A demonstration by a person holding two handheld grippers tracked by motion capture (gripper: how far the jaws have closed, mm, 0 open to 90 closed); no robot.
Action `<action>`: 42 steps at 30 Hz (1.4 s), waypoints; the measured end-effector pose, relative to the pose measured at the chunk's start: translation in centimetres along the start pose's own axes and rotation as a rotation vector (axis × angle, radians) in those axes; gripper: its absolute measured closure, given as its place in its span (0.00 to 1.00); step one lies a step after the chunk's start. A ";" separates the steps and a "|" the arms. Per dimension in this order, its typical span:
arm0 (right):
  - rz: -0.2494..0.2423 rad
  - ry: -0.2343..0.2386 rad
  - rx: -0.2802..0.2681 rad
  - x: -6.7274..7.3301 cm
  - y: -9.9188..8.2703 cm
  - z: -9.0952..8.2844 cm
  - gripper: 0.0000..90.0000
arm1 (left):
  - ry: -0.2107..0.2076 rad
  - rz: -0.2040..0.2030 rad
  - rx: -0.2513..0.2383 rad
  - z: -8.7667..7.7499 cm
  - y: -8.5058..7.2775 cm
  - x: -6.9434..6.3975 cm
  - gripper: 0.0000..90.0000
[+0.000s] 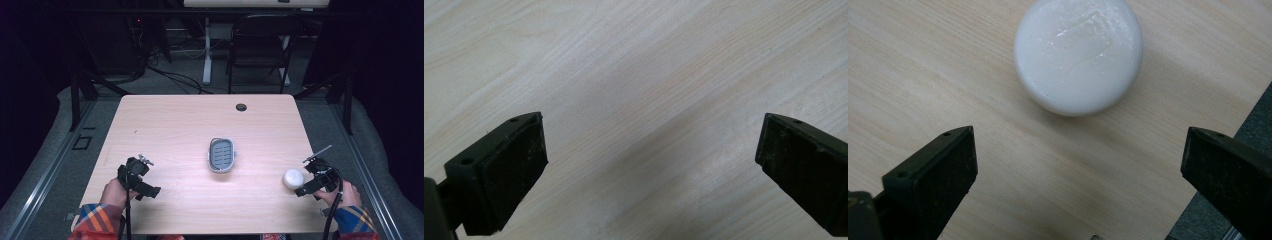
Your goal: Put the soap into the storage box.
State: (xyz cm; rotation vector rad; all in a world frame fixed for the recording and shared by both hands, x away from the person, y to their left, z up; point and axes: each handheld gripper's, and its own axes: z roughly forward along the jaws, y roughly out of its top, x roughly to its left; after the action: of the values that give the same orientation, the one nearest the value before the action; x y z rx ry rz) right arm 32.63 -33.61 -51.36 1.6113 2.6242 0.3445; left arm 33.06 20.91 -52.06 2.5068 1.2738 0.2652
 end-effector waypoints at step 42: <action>-0.096 -0.047 0.015 1.3 3.2 1.3 0.00 | -0.002 0.003 0.005 0.1 0.0 0.0 0.00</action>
State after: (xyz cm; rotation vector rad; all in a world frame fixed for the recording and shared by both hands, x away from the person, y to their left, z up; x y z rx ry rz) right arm 35.07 -30.88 -51.83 1.4724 2.6638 0.2794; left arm 33.11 20.87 -52.15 2.5126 1.2719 0.2604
